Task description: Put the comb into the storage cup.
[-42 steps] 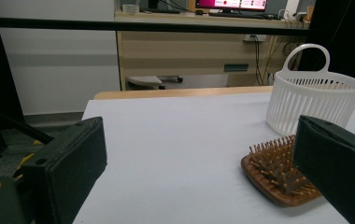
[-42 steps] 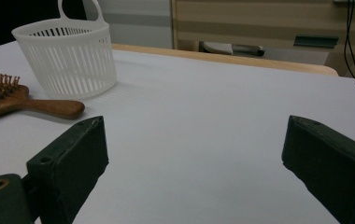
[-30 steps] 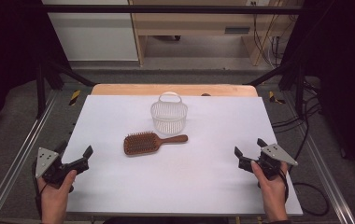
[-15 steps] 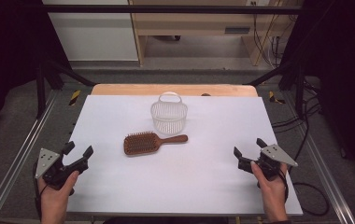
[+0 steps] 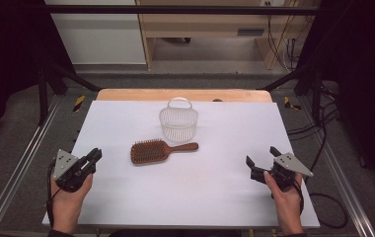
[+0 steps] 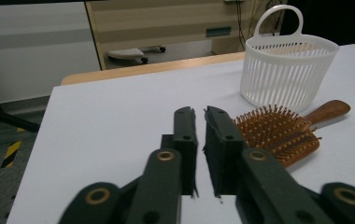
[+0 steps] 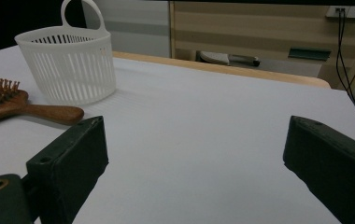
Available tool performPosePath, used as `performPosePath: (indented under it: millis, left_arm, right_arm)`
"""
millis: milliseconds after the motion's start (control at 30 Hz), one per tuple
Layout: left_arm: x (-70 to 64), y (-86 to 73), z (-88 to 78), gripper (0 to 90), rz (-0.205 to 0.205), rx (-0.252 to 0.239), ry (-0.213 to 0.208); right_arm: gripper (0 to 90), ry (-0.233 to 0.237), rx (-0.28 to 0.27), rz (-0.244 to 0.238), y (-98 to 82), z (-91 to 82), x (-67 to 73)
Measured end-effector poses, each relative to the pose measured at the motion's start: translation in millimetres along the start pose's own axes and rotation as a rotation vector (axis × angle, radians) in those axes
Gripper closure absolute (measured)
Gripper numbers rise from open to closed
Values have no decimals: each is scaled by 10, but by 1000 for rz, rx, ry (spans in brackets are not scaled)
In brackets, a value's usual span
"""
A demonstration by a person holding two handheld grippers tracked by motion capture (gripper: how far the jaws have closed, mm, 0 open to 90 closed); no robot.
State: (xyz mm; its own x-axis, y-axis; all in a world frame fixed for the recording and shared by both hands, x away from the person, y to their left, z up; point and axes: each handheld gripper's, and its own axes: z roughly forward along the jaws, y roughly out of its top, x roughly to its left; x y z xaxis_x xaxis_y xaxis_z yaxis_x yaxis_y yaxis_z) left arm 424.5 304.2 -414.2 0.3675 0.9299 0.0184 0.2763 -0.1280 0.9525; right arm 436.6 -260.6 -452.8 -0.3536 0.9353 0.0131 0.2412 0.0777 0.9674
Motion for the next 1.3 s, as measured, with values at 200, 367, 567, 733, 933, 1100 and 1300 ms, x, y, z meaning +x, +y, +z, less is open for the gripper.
performPosePath:
  millis: [200,367,567,733,933,1100,1300]
  left_arm:
    - [-54,26,206,900,-3,75,-33]
    - [-60,-80,425,900,-13,159,-46]
    - [-62,-166,659,900,-18,232,-46]
    - [-65,-197,844,900,-10,283,-43]
    - [-57,-219,996,900,-22,307,-37]
    - [-56,-243,1091,900,-15,334,-31]
    - [-82,-268,1188,900,-6,343,-39]
  right_arm:
    - [66,4,0,1,-2,2,6]
    - [67,7,-1,-3,-2,2,11]
    - [67,11,3,-2,-7,10,9]
    - [68,11,5,0,-9,10,11]
    - [68,13,7,-2,-15,14,9]
    - [69,17,12,-5,-20,22,17]
    - [72,16,21,-10,-24,26,24]
